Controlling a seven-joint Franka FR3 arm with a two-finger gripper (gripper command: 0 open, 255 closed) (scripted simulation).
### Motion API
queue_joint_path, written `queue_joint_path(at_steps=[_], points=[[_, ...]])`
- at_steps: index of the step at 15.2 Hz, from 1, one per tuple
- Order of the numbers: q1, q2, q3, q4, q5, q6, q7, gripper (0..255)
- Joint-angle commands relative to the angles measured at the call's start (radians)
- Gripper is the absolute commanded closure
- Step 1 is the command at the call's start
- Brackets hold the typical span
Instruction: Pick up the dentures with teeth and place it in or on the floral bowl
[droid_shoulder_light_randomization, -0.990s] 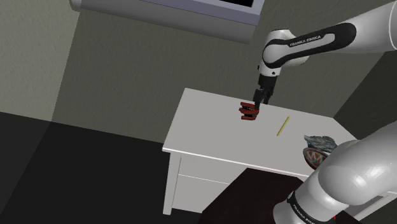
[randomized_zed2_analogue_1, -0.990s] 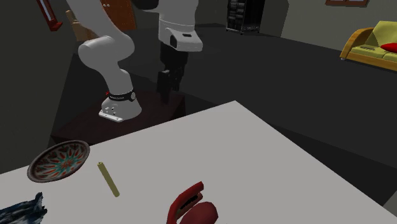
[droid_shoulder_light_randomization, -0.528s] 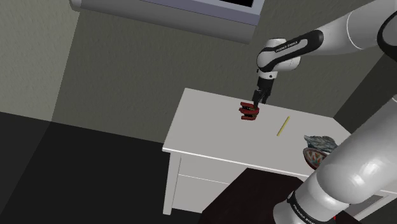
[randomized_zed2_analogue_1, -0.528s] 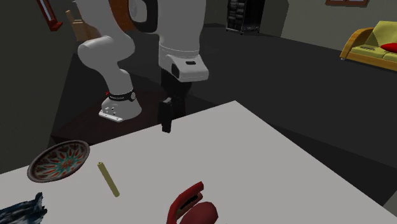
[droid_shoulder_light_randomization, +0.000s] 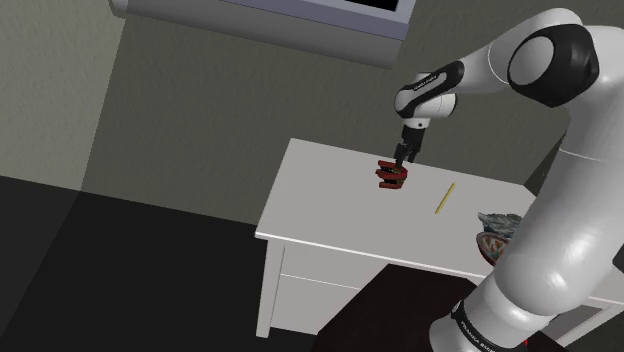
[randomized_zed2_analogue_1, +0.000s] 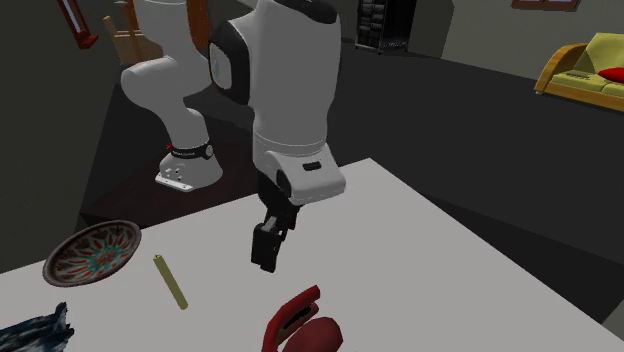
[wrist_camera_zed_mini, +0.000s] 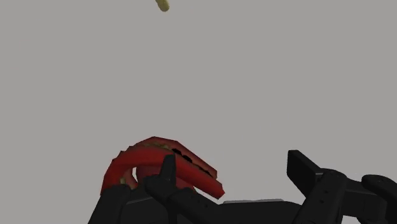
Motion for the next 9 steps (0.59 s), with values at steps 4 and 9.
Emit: queue_joint_path(at_steps=[4, 9], points=[[-0.080, 0.200, 0.014, 0.206, 0.097, -0.004, -0.092, 0], [-0.176, 0.398, 0.042, 0.449, 0.169, -0.043, -0.154, 0]])
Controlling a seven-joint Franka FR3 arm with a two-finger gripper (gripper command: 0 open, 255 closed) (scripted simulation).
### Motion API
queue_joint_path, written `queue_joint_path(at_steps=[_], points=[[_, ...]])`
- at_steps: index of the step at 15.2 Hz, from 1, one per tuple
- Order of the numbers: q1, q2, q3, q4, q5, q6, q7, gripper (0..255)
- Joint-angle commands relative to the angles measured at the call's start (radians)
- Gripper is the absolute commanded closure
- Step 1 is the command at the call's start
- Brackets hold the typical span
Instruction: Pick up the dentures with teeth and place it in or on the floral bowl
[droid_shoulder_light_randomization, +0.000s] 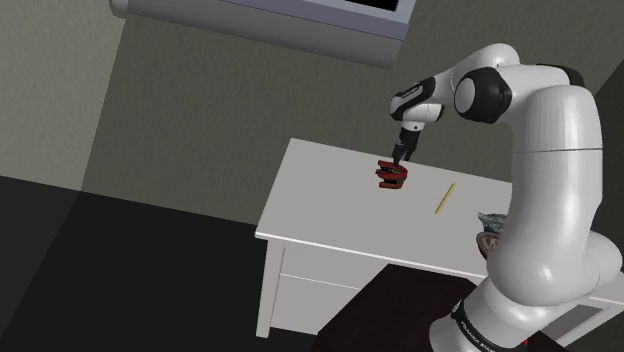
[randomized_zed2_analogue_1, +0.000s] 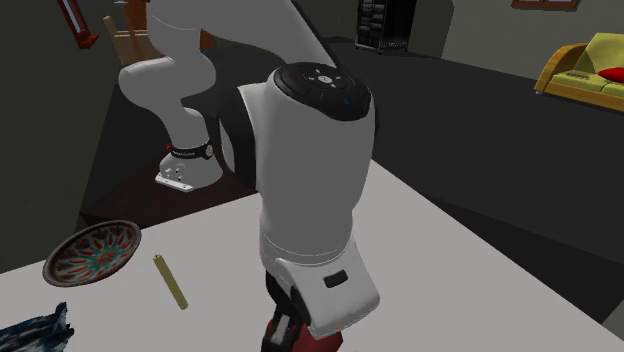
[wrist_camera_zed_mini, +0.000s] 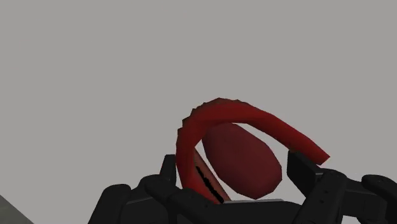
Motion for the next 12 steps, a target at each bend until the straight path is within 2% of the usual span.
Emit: queue_joint_path(at_steps=[1, 3, 12], points=[[-0.041, 0.086, 0.013, 0.113, 0.026, -0.024, -0.020, 0], [-0.072, 0.150, 0.022, 0.202, 0.042, -0.046, -0.030, 0], [-0.082, 0.199, 0.034, 0.180, 0.056, 0.025, -0.039, 0]])
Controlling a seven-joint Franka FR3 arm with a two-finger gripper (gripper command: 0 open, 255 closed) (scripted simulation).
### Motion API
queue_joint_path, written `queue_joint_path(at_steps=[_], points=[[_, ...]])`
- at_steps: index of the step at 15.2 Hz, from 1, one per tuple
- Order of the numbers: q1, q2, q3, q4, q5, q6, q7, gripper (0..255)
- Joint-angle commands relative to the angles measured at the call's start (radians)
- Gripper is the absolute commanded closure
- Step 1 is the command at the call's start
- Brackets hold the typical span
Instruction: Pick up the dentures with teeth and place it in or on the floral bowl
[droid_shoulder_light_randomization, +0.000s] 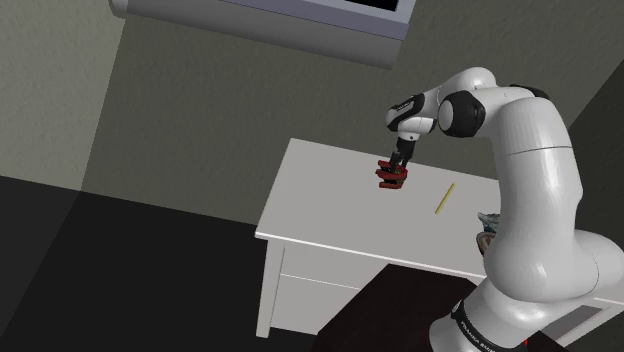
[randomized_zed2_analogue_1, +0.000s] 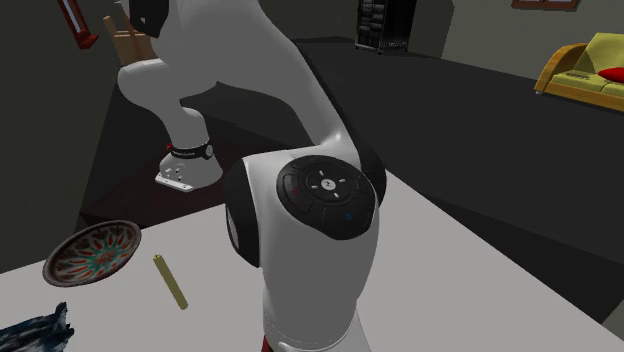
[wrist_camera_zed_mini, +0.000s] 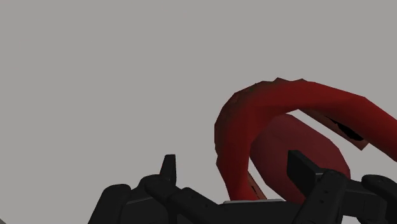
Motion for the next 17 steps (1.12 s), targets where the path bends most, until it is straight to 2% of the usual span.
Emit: queue_joint_path(at_steps=[1, 6, 7, 17], points=[[0.000, 0.002, 0.000, -0.001, 0.001, 0.003, 0.000, 0], [0.000, 0.002, 0.000, -0.001, 0.001, 0.003, 0.000, 0], [0.000, 0.002, 0.000, -0.001, 0.001, 0.003, 0.000, 255], [0.001, -0.006, -0.001, 0.000, -0.001, -0.005, 0.000, 255]])
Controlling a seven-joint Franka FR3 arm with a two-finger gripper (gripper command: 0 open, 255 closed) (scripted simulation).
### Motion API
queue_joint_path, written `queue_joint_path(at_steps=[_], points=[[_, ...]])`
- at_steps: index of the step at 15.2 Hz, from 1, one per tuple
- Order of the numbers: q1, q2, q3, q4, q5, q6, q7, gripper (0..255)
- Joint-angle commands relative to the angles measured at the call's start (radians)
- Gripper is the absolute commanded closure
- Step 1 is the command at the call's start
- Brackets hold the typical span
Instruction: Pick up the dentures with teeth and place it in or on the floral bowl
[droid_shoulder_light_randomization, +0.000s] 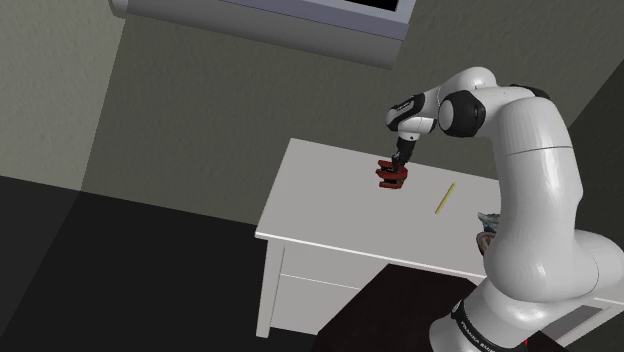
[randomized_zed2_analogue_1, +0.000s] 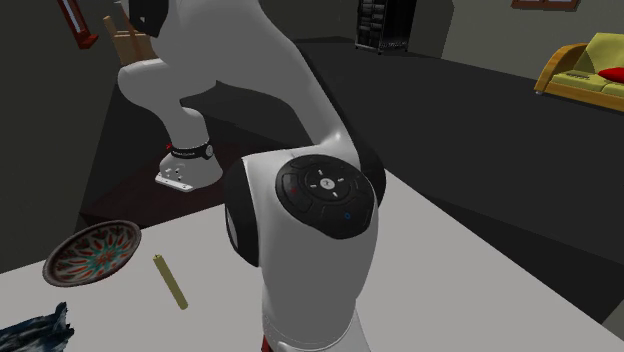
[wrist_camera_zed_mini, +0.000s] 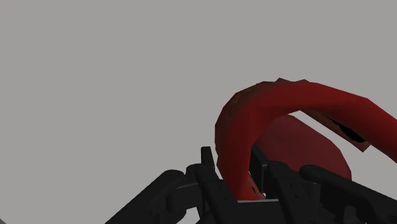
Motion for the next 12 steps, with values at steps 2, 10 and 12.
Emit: queue_joint_path(at_steps=[2, 10, 12], points=[[0.003, -0.018, -0.004, 0.006, -0.005, -0.023, 0.001, 255], [0.009, -0.072, -0.017, 0.028, -0.020, -0.097, 0.004, 255], [0.010, -0.083, -0.020, 0.036, -0.024, -0.117, 0.005, 255]])
